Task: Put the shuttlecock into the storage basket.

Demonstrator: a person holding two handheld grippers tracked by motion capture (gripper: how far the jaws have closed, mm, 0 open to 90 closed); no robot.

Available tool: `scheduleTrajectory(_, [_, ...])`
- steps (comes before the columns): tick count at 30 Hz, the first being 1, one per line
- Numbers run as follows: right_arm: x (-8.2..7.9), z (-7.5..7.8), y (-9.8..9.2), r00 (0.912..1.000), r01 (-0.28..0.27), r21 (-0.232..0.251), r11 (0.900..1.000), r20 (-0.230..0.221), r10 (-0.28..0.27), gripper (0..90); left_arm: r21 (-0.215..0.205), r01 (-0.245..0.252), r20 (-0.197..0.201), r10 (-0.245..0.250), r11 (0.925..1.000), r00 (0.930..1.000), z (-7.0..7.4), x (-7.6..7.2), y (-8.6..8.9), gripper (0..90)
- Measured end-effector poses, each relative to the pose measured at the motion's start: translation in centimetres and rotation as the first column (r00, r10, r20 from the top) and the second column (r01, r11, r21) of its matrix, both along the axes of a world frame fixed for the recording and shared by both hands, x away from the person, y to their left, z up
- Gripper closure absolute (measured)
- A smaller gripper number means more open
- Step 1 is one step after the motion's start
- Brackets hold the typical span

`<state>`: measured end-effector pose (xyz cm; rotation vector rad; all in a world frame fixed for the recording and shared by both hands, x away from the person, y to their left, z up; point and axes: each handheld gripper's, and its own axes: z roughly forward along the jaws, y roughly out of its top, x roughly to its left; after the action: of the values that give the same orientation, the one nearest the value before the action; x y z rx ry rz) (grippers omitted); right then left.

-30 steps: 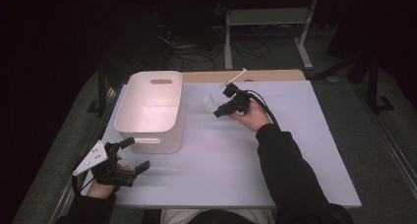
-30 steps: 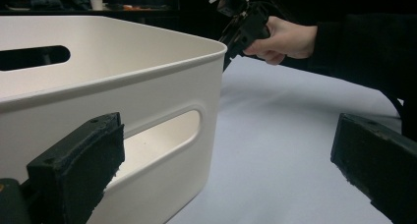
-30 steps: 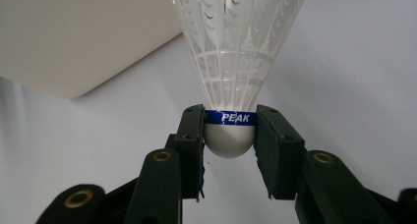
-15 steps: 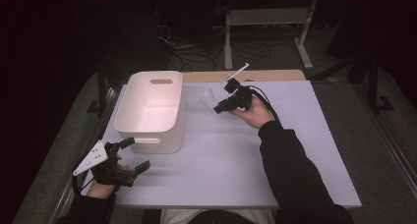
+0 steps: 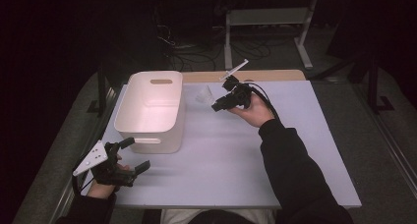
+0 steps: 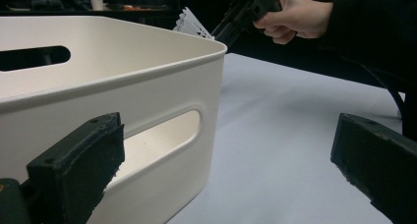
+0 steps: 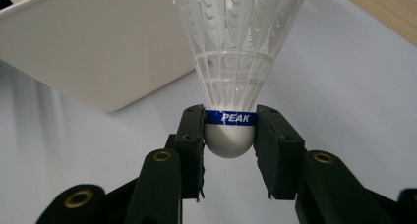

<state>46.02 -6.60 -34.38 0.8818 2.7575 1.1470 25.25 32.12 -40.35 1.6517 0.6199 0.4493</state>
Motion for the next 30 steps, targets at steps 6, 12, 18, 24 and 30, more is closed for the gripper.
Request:
scheduleTrajectory(6, [-0.2, 0.4, 0.2, 0.9999, -0.007, 0.006, 1.0, 0.009, 0.007, 64.2, -0.001, 0.0, -0.002, 0.0, 1.0, 1.0, 0.0, 0.0, 0.0, 0.0])
scheduleTrajectory(12, [-0.4, 1.1, 0.3, 0.9996, -0.015, 0.004, 1.0, 0.022, 0.015, 64.2, -0.001, 0.0, 0.0, 0.0, 1.0, 1.0, 0.0, 0.0, 0.0, 0.0])
scheduleTrajectory(18, [-0.7, 2.0, 0.4, 0.9993, -0.021, 0.018, 1.0, 0.03, 0.021, 64.2, 0.001, 0.001, 0.001, -0.001, 1.0, 1.0, 0.0, 0.0, 0.0, 0.0])
scheduleTrajectory(24, [-0.9, 2.6, 0.5, 0.9986, -0.033, 0.017, 0.999, 0.042, 0.032, 64.2, 0.0, 0.001, 0.0, -0.001, 1.0, 1.0, 0.0, 0.0, 0.0, 0.0])
scheduleTrajectory(30, [-1.3, 3.3, 0.9, 0.9975, -0.048, 0.014, 0.999, 0.052, 0.047, 64.2, -0.002, 0.0, 0.0, 0.0, 1.0, 1.0, 0.0, 0.0, 0.0, 0.0])
